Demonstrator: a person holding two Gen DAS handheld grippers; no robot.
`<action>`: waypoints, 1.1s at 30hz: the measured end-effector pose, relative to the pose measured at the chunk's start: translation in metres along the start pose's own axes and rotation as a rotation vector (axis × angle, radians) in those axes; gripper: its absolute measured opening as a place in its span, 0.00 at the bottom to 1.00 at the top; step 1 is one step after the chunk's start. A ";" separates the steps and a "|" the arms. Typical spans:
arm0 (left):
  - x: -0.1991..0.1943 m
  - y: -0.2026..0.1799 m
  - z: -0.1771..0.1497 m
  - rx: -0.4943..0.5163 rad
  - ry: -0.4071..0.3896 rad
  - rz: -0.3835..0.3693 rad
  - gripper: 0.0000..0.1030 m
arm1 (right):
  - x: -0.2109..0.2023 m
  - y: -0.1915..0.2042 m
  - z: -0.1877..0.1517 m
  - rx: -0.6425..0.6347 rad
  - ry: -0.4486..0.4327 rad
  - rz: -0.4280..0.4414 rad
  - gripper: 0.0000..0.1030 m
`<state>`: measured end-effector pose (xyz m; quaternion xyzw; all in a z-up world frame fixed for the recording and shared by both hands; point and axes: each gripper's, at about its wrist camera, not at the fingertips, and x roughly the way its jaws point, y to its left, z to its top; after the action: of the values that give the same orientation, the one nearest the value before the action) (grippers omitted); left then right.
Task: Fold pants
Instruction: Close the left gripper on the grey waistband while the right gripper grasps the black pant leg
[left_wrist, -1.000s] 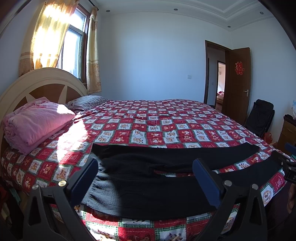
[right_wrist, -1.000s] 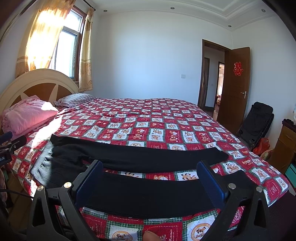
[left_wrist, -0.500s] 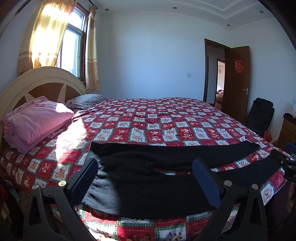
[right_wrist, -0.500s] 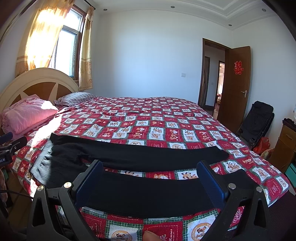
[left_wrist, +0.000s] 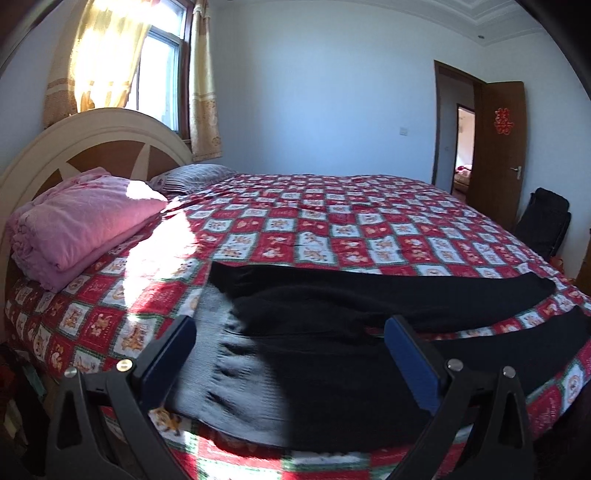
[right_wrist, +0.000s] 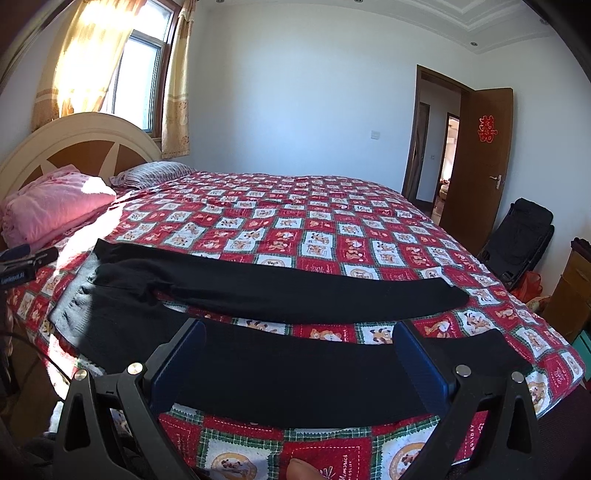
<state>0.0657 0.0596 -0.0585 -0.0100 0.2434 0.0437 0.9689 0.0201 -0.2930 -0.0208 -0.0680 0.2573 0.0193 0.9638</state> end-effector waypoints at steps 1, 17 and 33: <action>0.014 0.014 0.001 -0.010 0.022 0.029 1.00 | 0.009 0.001 -0.004 -0.007 0.022 0.001 0.99; 0.189 0.091 0.037 -0.005 0.165 0.020 0.97 | 0.074 -0.007 -0.050 0.010 0.165 0.046 0.99; 0.280 0.114 0.021 -0.084 0.449 -0.050 0.93 | 0.124 -0.049 -0.044 0.117 0.272 0.072 0.64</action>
<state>0.3110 0.1963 -0.1721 -0.0659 0.4503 0.0264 0.8900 0.1089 -0.3472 -0.1147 -0.0043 0.3884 0.0295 0.9210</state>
